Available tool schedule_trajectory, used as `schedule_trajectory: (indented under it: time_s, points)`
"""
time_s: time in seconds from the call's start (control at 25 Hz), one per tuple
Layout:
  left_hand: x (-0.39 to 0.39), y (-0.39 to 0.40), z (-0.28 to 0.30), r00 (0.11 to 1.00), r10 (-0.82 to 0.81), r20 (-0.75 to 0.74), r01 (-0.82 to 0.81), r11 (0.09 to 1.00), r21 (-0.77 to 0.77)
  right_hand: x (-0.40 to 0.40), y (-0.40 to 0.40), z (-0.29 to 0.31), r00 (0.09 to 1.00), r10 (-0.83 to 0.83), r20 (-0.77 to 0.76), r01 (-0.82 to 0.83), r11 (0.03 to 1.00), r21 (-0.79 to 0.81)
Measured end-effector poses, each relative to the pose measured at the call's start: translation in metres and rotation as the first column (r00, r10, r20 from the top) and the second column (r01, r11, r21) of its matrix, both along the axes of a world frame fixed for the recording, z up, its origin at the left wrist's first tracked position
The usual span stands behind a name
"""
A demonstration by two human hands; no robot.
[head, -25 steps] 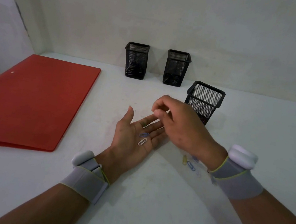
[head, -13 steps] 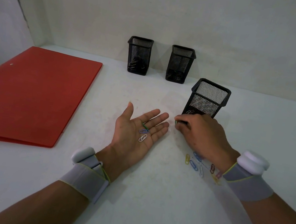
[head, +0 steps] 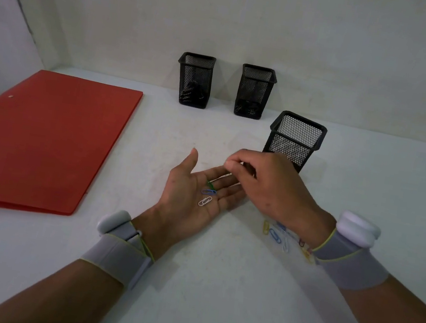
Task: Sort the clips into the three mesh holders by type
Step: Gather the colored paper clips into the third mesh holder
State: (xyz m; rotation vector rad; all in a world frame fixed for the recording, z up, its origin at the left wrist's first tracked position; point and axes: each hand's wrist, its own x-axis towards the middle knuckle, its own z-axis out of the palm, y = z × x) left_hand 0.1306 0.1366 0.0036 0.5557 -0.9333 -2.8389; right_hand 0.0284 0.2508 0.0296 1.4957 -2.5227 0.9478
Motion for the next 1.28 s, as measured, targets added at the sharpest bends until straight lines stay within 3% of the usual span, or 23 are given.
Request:
schedule_trajectory:
  time_s: [0.08,0.2,0.44,0.64,0.8,1.04,1.28]
  points:
    - [0.0,0.0,0.001,0.999,-0.043,0.002,0.043,0.999,0.005,0.001,0.002,0.005,0.998,0.056,0.034,-0.056,0.998,0.008]
    - [-0.001,0.0,0.0,0.999,-0.051,-0.003,0.051,0.998,0.029,-0.012,0.021,0.008,0.999,0.01,0.051,-0.012,0.999,0.034]
    - [-0.002,0.002,0.0,0.999,-0.039,-0.014,0.04,0.998,0.057,-0.019,0.08,-0.008,0.97,0.015,0.243,-0.091,0.948,0.304]
    - [-0.001,0.003,0.002,0.998,-0.053,-0.03,0.054,0.998,0.045,-0.008,0.083,-0.017,0.974,0.035,0.225,-0.08,0.978,0.195]
    - [-0.001,0.005,0.002,0.995,-0.083,-0.047,0.083,0.997,0.0,0.001,0.076,-0.015,0.989,0.022,0.149,-0.064,0.958,0.28]
    - [0.0,0.006,0.005,0.989,-0.13,-0.072,0.123,0.989,-0.085,0.018,0.031,0.01,0.997,0.054,0.063,-0.051,0.997,-0.059]
    - [0.001,0.004,0.003,0.993,-0.109,-0.048,0.106,0.993,-0.05,0.021,0.018,0.008,0.991,0.087,0.097,-0.076,0.99,-0.117]
